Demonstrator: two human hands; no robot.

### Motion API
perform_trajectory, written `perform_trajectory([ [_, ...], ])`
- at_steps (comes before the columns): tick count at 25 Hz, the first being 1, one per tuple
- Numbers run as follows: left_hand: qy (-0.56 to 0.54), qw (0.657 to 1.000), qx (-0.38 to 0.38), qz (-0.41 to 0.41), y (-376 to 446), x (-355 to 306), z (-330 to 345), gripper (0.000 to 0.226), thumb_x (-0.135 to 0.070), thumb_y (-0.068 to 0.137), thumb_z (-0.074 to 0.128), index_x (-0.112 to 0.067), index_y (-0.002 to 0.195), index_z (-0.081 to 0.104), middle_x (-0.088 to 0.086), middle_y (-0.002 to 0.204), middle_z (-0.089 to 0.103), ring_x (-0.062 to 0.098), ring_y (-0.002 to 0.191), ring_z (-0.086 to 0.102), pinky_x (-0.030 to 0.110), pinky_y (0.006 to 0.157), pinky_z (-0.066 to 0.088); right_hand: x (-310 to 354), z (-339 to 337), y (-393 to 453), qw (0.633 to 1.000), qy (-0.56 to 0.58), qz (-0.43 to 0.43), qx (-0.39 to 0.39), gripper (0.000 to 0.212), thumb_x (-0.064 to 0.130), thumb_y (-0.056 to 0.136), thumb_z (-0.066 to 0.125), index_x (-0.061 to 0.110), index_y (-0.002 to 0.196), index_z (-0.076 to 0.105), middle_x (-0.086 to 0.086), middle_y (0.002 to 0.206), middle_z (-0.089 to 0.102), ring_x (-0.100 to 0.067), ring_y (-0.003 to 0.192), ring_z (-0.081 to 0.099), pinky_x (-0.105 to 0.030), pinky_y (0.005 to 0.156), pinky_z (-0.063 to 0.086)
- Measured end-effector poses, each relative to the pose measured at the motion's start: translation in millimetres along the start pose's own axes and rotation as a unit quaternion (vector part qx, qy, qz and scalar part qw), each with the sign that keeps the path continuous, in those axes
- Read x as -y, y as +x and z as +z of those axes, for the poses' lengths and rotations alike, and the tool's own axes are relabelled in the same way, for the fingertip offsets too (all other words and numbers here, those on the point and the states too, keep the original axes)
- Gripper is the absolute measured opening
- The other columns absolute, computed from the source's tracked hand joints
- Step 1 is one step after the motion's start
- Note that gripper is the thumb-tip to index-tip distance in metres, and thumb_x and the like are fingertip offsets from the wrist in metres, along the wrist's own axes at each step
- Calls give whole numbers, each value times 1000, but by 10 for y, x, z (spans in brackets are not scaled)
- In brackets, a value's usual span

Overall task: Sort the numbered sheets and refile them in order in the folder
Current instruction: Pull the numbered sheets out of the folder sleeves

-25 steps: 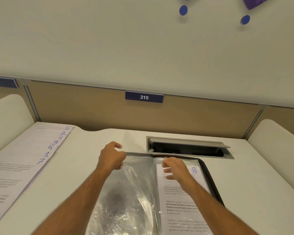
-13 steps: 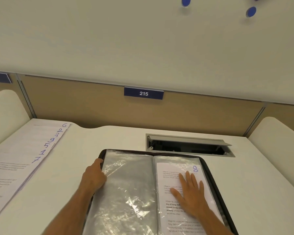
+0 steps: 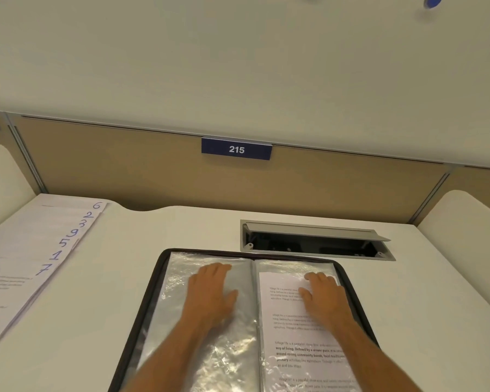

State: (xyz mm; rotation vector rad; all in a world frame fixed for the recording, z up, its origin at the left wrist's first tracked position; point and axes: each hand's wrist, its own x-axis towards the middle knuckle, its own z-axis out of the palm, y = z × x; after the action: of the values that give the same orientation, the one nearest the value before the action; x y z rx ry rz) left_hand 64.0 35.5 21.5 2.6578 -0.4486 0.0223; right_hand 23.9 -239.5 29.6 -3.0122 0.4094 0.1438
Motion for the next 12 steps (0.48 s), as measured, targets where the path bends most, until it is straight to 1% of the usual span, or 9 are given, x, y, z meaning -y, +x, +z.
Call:
perform_trajectory([
  [2,15,999,23,33,-7,-248,235,55,-60,95,43,-33,143,41,-10,157,30,14,145,23,45,122,16,-22,-48,148,1000,12,-2,5,44,42,104,43,27,146,40,5,152,44,-16,138,41,-37,115,33],
  [4,11,998,59,17,-18,-388,428,67,-66,94,38,-32,151,29,-7,162,21,17,151,12,49,124,7,-25,-54,286,1000,23,-12,6,46,38,105,45,26,149,37,4,155,39,-17,142,37,-35,118,28],
  [5,21,997,76,9,-32,-413,500,73,-70,94,32,-31,154,21,-4,165,14,19,153,5,51,124,1,-19,-47,348,999,25,-16,12,49,36,104,46,26,151,34,3,157,36,-18,145,34,-36,120,26],
  [6,39,996,84,9,-48,-420,552,79,-75,92,21,-30,157,15,-3,167,7,21,154,-2,53,123,-4,-8,-40,406,999,24,-19,21,53,34,104,48,26,153,30,3,160,32,-19,147,31,-37,121,22],
  [8,71,994,83,15,-72,-409,595,95,-84,82,-4,-29,159,7,-1,168,-3,22,154,-10,54,121,-10,12,-24,509,999,12,-28,38,61,30,103,51,26,157,21,1,164,25,-21,151,23,-41,124,15],
  [9,79,993,81,20,-78,-406,598,100,-84,76,-10,-30,159,5,-1,168,-5,22,154,-11,55,121,-12,25,-26,547,998,4,-34,44,63,27,103,52,26,157,20,1,164,24,-22,152,22,-43,124,13],
  [10,84,993,79,23,-83,-401,606,101,-84,75,-12,-30,159,3,-1,167,-7,22,153,-13,55,120,-13,38,-33,584,998,-1,-38,46,64,26,102,53,27,157,20,1,164,26,-22,151,24,-44,124,13],
  [12,88,993,80,24,-88,-400,627,96,-84,81,-9,-30,159,0,0,167,-10,22,153,-15,56,120,-14,73,-70,626,999,1,-31,35,61,27,101,56,29,155,28,1,160,36,-23,147,34,-44,123,20],
])
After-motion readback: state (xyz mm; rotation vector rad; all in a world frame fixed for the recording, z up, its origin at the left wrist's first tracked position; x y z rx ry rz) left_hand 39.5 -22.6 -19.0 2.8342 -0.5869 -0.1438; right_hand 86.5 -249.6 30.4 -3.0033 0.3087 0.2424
